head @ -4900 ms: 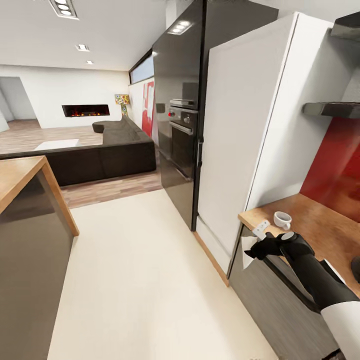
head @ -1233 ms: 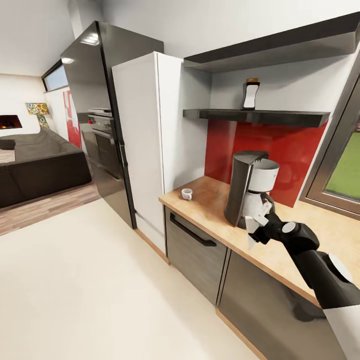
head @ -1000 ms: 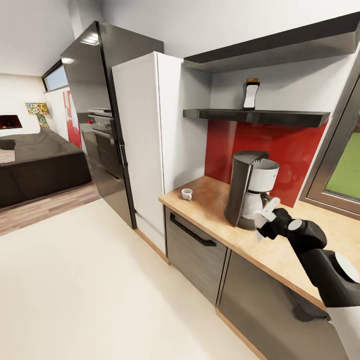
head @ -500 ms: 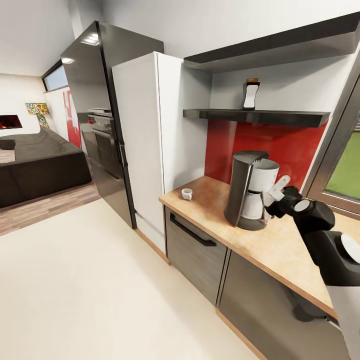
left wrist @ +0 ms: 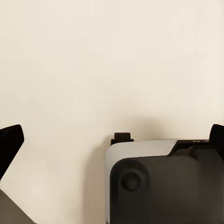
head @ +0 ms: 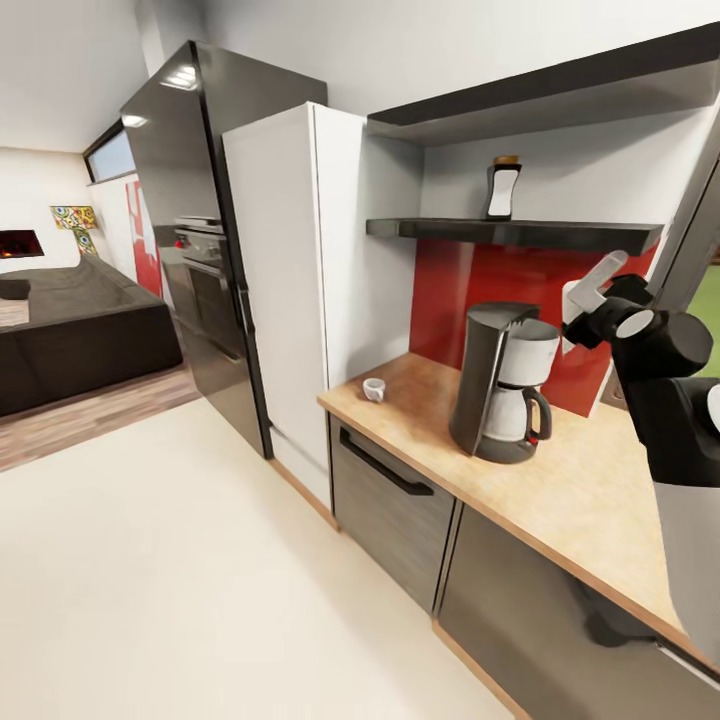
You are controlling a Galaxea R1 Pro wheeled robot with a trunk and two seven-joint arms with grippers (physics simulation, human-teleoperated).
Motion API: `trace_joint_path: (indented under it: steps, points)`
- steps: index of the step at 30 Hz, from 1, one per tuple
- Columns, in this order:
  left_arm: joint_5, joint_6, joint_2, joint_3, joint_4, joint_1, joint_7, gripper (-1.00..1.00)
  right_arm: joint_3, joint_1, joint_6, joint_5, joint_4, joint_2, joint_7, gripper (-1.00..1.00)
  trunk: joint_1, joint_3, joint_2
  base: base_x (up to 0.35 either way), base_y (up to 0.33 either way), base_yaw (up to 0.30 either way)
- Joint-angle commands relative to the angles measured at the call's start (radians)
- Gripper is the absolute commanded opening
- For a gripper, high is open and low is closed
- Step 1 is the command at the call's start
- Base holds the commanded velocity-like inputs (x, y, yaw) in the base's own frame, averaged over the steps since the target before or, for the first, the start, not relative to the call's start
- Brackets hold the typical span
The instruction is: Set up a coffee station on the kitchen countertop: keep the coffee maker on the countertop, move the bottle of coffee from the kitchen shelf to the counter next to the coffee maker, place a paper coffee filter on top of the coffee maker, put the saucer next to the coffee maker with the coffee cup on the saucer, and place the electric kettle next to the coffee maker.
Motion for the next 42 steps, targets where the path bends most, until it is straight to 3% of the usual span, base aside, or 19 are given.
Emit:
trace_joint_path:
  steps: [1,5,6,10,29,42]
  points:
    - [0.001,-0.003,0.000,-0.002,0.001,-0.001,0.000,1.00,0.002,-0.005,0.003,0.010,-0.001,-0.001,0.009,-1.00,0.001,-0.002,-0.002,0.254,0.000,0.000]
    - [0.001,-0.003,0.002,-0.002,0.001,-0.001,0.000,1.00,0.006,-0.024,0.004,0.014,-0.001,0.000,0.010,-1.00,0.001,-0.002,-0.002,0.242,0.000,0.000]
    - [0.001,-0.003,0.003,-0.002,0.001,-0.001,0.000,1.00,0.009,-0.025,0.003,0.050,-0.001,0.003,0.010,-1.00,0.001,-0.002,-0.002,0.016,0.000,0.000]
    - [0.001,-0.003,0.003,-0.002,0.001,-0.001,-0.001,1.00,0.010,-0.025,0.003,0.060,-0.002,0.004,0.010,-1.00,0.001,-0.002,-0.002,0.079,0.000,0.000]
    - [0.001,-0.003,0.003,-0.002,0.001,-0.001,0.000,1.00,0.011,-0.025,0.003,0.063,0.000,0.005,0.010,-1.00,0.001,-0.002,-0.002,0.182,0.000,0.000]
    - [0.001,-0.003,0.004,-0.002,0.001,-0.001,0.000,1.00,0.012,-0.025,0.003,0.075,0.003,0.005,0.010,-1.00,0.001,-0.002,-0.002,0.046,0.000,0.000]
